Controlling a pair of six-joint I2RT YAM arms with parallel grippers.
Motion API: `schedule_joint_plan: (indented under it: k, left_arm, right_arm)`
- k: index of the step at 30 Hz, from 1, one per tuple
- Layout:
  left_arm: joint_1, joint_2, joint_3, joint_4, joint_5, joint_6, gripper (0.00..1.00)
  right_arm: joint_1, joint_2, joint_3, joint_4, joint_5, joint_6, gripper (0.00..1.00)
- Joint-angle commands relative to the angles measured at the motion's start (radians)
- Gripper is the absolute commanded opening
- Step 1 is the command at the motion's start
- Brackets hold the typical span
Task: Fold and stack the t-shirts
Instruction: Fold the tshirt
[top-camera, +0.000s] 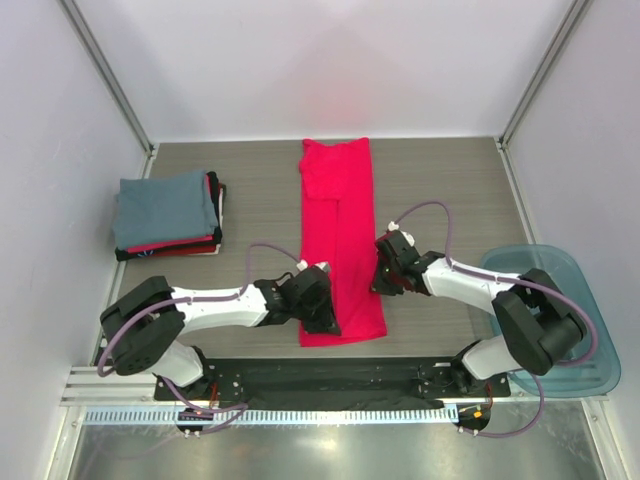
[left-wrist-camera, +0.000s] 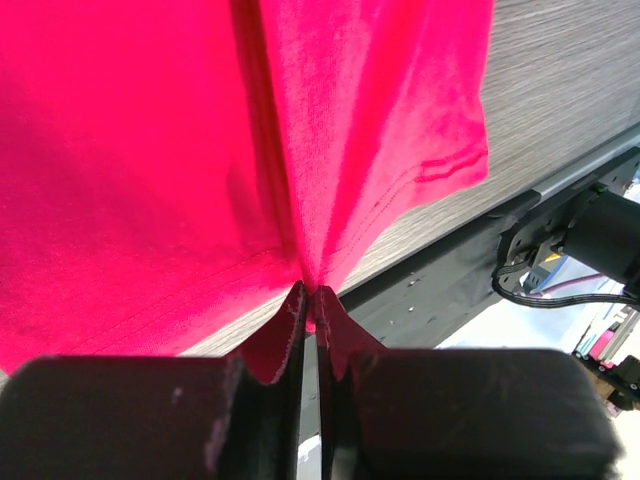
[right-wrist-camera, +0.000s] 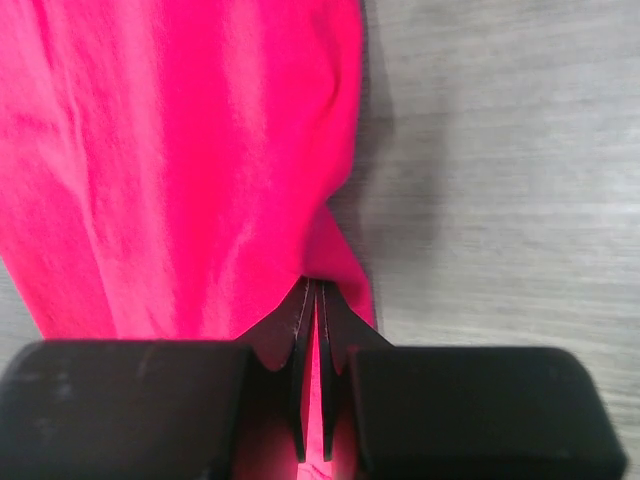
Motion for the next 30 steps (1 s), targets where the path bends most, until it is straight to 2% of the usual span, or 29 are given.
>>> schedule_joint_plan:
  k: [1, 5, 7, 12, 17, 19, 24, 30]
  left_arm:
    - [-0.006, 0.003, -0.013, 0.022, 0.036, -0.003, 0.09]
    - [-0.006, 0.020, -0.005, 0.021, 0.028, 0.014, 0.15]
    - [-0.006, 0.028, 0.013, 0.003, 0.019, 0.024, 0.18]
    - [-0.006, -0.016, 0.046, -0.051, -0.004, 0.061, 0.39]
    - [-0.003, -0.114, 0.056, -0.180, -0.084, 0.083, 0.55]
    - [0.006, -0.150, 0.050, -0.226, -0.105, 0.095, 0.57]
    - [0.068, -0.248, -0.029, -0.257, -0.084, 0.097, 0.55]
    - [0.106, -0.335, -0.124, -0.274, -0.053, 0.081, 0.59]
  right_arm:
    - [-0.001, -0.051, -0.040, -0.097, -0.008, 0.015, 0.11]
    - [0.016, -0.127, -0.058, -0.179, 0.024, 0.023, 0.12]
    - [0.025, -0.170, -0.072, -0.212, 0.030, 0.026, 0.16]
    - [0.026, -0.290, -0.089, -0.255, 0.029, 0.028, 0.35]
    - [0.042, -0.342, -0.092, -0.289, -0.029, 0.038, 0.40]
    - [0.054, -0.353, -0.101, -0.303, -0.033, 0.046, 0.44]
    - [0.114, -0.393, -0.161, -0.300, -0.101, 0.106, 0.43]
    - [0.181, -0.410, -0.231, -0.279, -0.100, 0.166, 0.42]
